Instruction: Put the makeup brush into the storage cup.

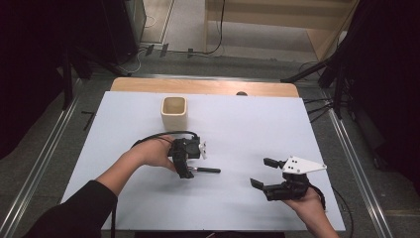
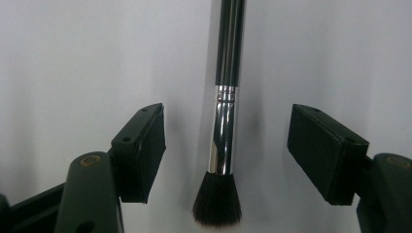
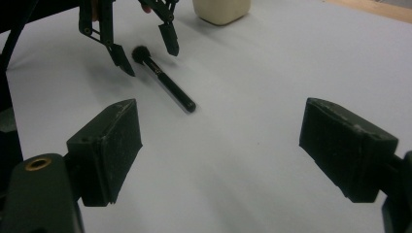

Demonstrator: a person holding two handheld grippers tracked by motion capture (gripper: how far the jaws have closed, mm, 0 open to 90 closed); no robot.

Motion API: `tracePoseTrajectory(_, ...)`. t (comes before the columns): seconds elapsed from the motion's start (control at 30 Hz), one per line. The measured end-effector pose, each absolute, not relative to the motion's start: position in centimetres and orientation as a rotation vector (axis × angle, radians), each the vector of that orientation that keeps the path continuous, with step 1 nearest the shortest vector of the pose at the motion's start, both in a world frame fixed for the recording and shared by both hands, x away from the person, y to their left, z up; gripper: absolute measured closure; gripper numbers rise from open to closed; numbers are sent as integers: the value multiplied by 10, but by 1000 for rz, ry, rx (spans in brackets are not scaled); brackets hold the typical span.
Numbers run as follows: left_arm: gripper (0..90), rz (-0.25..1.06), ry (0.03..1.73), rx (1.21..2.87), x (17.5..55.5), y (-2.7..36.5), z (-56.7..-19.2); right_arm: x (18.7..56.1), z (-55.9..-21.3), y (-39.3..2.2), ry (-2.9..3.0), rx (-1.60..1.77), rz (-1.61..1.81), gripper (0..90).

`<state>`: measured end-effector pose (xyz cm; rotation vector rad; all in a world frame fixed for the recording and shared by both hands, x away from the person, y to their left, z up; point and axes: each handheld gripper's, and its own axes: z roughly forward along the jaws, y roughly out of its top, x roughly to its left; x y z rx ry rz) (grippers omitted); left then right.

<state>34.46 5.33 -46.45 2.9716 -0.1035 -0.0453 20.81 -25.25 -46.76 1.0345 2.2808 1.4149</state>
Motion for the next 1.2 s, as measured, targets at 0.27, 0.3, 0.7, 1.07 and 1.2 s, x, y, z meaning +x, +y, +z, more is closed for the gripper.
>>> tracePoseTrajectory(0.27, 359, -24, -114, 3014, 345, 52, -473, 208, -468, -252, 2283, 1035, 1412, 161)
tracePoseTrajectory(0.3, 368, -22, -113, 3009, 345, 52, -473, 208, -468, -252, 2283, 1034, 1412, 161)
tracePoseTrajectory(0.7, 446, 19, -113, 3029, 341, 49, -472, 208, -468, -252, 2285, 1034, 1409, 161)
tracePoseTrajectory(1.07, 696, 16, -97, 3038, 341, 49, -470, 208, -468, -252, 2285, 1034, 1411, 161)
tracePoseTrajectory(1.2, 763, 1, -96, 3051, 341, 48, -470, 208, -468, -252, 2287, 1033, 1410, 161)
